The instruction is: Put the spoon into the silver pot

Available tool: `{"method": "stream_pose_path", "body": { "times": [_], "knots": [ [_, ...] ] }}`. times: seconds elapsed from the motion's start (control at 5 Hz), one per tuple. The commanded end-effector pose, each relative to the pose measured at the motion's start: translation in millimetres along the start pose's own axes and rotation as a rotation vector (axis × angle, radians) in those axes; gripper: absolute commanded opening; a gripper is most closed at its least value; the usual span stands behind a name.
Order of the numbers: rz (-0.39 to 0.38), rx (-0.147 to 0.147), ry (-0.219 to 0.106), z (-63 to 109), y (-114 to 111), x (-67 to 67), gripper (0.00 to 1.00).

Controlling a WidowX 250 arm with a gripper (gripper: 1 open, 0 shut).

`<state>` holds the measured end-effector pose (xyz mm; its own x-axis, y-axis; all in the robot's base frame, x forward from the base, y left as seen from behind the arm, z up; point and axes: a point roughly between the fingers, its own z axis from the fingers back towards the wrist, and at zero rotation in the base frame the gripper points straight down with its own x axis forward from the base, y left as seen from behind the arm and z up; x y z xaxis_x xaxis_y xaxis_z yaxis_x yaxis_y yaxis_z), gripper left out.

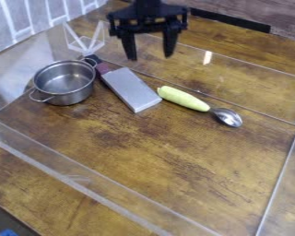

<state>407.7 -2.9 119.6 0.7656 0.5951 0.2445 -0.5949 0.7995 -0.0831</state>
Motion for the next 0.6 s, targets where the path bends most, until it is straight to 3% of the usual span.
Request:
{"method": "stream_pose_path", "body": {
  "times": [0.0,0.4],
  "knots": [
    [0.077,-0.026,-0.025,2.2,-10.2,-10.9,1.0],
    [0.26,-0.024,-0.017,-30.1,-15.5,-28.6,1.0]
  ]
}}
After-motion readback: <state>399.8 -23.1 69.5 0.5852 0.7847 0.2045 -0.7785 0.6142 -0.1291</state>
